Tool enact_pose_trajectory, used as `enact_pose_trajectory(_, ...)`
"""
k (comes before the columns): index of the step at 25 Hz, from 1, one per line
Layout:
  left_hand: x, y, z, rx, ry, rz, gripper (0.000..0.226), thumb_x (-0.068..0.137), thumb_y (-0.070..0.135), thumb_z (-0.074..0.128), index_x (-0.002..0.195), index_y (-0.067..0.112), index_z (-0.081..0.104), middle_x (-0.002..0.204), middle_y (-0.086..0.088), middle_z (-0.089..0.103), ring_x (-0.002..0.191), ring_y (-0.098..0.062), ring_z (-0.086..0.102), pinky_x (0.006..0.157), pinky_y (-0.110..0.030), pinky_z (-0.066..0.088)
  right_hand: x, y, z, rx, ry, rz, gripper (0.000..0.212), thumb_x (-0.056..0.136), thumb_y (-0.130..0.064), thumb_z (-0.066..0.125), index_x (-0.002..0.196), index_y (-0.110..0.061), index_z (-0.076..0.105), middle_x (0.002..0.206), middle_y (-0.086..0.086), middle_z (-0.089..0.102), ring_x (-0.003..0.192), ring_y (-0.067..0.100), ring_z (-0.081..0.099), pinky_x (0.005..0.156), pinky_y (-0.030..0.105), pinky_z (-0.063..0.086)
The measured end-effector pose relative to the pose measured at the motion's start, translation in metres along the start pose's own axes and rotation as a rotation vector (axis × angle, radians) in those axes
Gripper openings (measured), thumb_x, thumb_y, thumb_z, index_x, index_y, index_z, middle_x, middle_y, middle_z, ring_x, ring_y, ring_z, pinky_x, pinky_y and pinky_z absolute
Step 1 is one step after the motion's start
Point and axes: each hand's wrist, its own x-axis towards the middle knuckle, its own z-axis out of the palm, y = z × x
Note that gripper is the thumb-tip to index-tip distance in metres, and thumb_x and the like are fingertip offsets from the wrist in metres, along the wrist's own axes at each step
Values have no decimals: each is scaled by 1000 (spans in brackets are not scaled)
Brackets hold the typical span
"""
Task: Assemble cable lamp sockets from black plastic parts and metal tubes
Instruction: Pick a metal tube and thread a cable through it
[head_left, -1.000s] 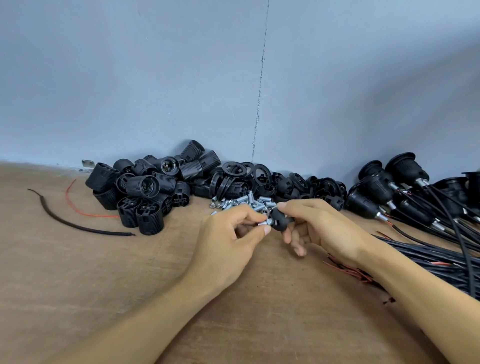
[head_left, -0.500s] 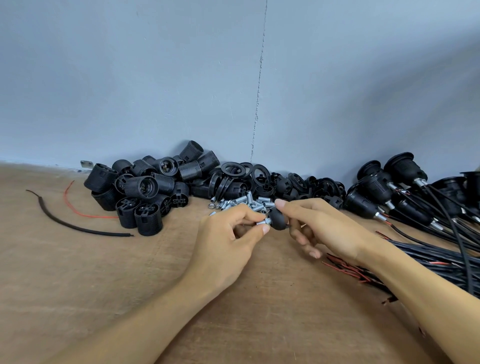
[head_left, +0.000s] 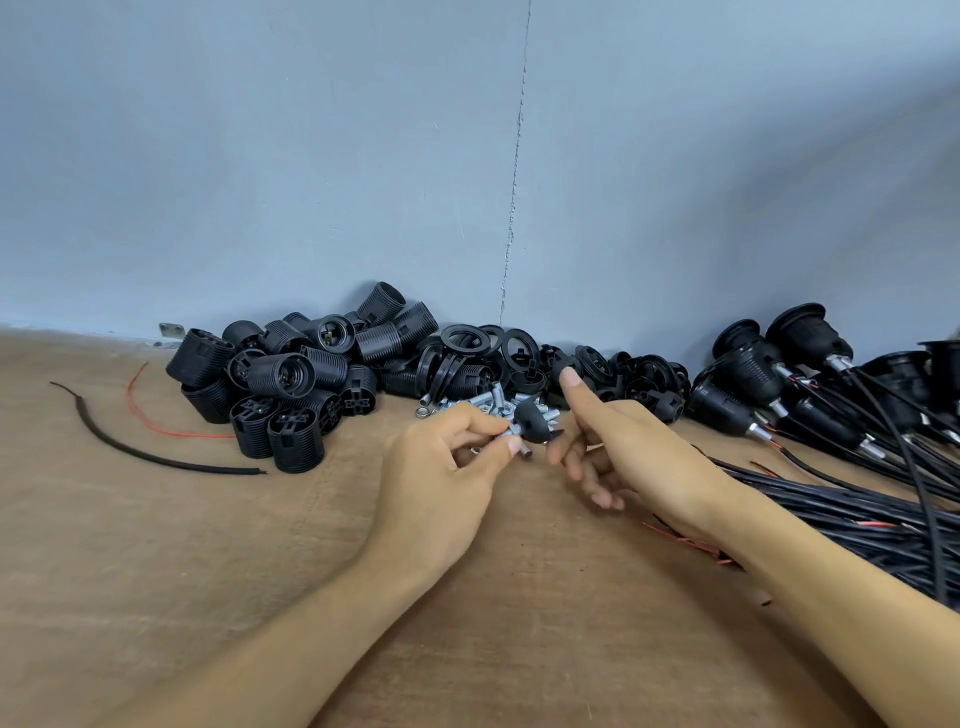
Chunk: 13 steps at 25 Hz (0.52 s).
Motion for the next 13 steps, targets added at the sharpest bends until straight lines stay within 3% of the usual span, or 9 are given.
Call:
enact_pose_trajectory(2,1,-1,-1,-19,5,-20,21,85,14,80,78,32,72,78,19,76,55,6,61,60,-11,44,0,1,-5,15,-64,-46,65,89,-74,47,69,-16,70,60,4,54,42,15,42,45,27,29)
enact_pose_trajectory(5,1,1,0,-6,-40,-9,23,85,13,80,77,32,71,73,20,74,53,6,60,57,-10,44,0,5,-12,108,-138,-144,43,92,-55,58,84,-16,72,62,0,47,44,13,33,54,34,19)
enact_pose_trajectory(8,-2,3,1,-35,-103,2,21,86,11,79,78,30,73,70,14,74,51,0,58,54,-13,46,1,3,-15,125,-136,-158,30,94,-50,58,100,-28,77,63,-2,34,47,12,25,49,25,20)
enact_pose_trajectory(9,-2,4,1,-43,-107,4,20,86,11,79,79,29,73,69,13,74,50,-1,58,53,-13,46,0,3,-13,78,-131,-147,30,95,-54,57,89,-32,76,63,-1,28,49,14,22,48,25,20)
enact_pose_trajectory(11,-2,4,0,-58,-78,1,17,87,11,78,81,27,74,68,15,73,49,-2,58,51,-12,44,-1,3,-12,-23,-125,-109,51,93,-67,52,60,-29,59,65,1,19,52,16,18,49,27,17)
enact_pose_trajectory(13,-1,1,-1,-89,-25,-19,14,87,11,78,83,24,74,72,15,74,48,-2,57,50,-12,43,0,3,-12,-58,-142,-57,65,88,-78,46,60,-21,61,65,2,16,51,16,18,49,28,18)
